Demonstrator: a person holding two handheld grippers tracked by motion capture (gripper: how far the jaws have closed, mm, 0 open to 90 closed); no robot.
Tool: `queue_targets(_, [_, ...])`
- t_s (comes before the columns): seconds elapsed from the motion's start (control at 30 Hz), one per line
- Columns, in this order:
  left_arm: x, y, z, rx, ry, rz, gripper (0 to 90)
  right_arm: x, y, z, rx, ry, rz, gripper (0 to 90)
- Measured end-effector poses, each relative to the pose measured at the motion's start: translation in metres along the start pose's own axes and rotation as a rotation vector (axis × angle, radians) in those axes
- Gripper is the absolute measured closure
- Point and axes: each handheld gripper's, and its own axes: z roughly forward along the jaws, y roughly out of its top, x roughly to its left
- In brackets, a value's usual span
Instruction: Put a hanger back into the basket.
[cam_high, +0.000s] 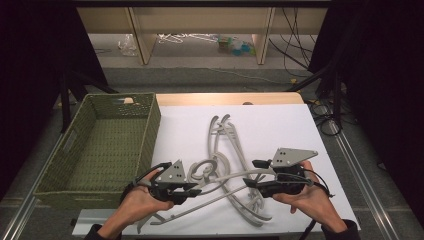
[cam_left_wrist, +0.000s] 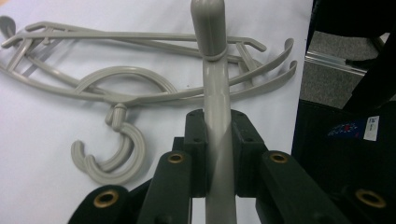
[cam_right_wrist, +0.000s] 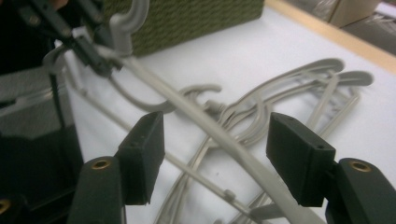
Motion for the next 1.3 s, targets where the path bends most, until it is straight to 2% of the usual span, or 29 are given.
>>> queue_targets(0.1, [0.002,0.002,-0.006,0.014,0.017,-0.019,78.9,0.001,0.001,-0.003,-0.020,0.007,0.017,36.9])
queue_targets(0.13, [0.003,0.003,-0.009,0.017,0.024,-0.025,78.9,0.001,0.001,-0.003,-0.025,0.007,0.008,36.0])
queue_targets(0.3, [0.009,0.005,-0.023,0.000,0.043,-0.052,79.0,0.007,-0.002,-0.007,-0.030,0.025,0.002,31.8])
queue_targets(0.33, [0.010,0.006,-0.027,-0.009,0.054,-0.058,79.0,0.007,-0.002,-0.007,-0.030,0.025,0.002,31.8])
queue_targets(0.37, [0.011,0.007,-0.030,-0.019,0.055,-0.067,79.0,0.009,-0.005,-0.007,-0.020,0.026,0.022,30.9])
queue_targets(0.5, [0.013,0.008,-0.039,-0.040,0.070,-0.091,79.0,0.012,-0.016,-0.001,0.000,0.019,0.024,29.8])
queue_targets(0.73, [0.019,0.013,-0.057,-0.093,0.068,-0.123,78.9,0.013,-0.024,0.006,0.037,0.039,0.037,29.5])
queue_targets(0.87, [0.022,0.021,-0.080,-0.140,0.082,-0.134,78.9,0.014,-0.028,0.008,0.045,0.044,0.045,29.5])
queue_targets(0.93, [0.024,0.023,-0.086,-0.149,0.087,-0.132,79.0,0.014,-0.028,0.008,0.047,0.045,0.046,29.4])
queue_targets(1.0, [0.029,0.027,-0.099,-0.173,0.113,-0.133,78.9,0.013,-0.031,0.009,0.051,0.033,0.052,27.5])
queue_targets(1.03, [0.029,0.027,-0.099,-0.173,0.113,-0.133,78.9,0.013,-0.031,0.009,0.051,0.033,0.052,27.5])
queue_targets(1.1, [0.035,0.029,-0.110,-0.170,0.147,-0.127,79.0,0.013,-0.032,0.010,0.052,0.036,0.056,27.1])
queue_targets(1.13, [0.039,0.029,-0.115,-0.184,0.168,-0.150,78.9,0.012,-0.032,0.010,0.052,0.031,0.055,26.3])
queue_targets(1.17, [0.047,0.028,-0.124,-0.193,0.197,-0.154,78.9,0.012,-0.033,0.011,0.053,0.022,0.064,23.8])
queue_targets(1.2, [0.047,0.028,-0.124,-0.193,0.197,-0.154,78.9,0.012,-0.033,0.011,0.053,0.022,0.064,23.8])
queue_targets(1.3, [0.062,0.023,-0.138,-0.199,0.265,-0.180,78.9,0.011,-0.034,0.011,0.054,0.023,0.065,23.2])
